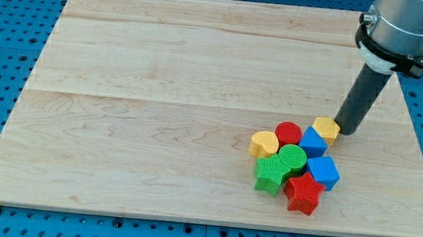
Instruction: Move your arm to the bottom right
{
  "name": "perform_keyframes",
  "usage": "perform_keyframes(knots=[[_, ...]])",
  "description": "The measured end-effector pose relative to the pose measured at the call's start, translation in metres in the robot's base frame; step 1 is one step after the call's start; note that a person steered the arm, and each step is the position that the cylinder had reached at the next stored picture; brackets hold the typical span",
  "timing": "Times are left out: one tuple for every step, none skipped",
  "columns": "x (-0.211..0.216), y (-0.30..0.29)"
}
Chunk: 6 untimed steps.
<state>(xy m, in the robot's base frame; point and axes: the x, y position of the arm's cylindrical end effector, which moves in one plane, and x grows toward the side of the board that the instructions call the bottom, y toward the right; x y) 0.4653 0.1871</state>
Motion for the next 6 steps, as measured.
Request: perform_keyframes(knots=[[0.0, 0.001], [-0.022, 0.024], [-0.029, 0.099], [0.046, 0.133], [0.136, 0.098], [0.152, 0.065]])
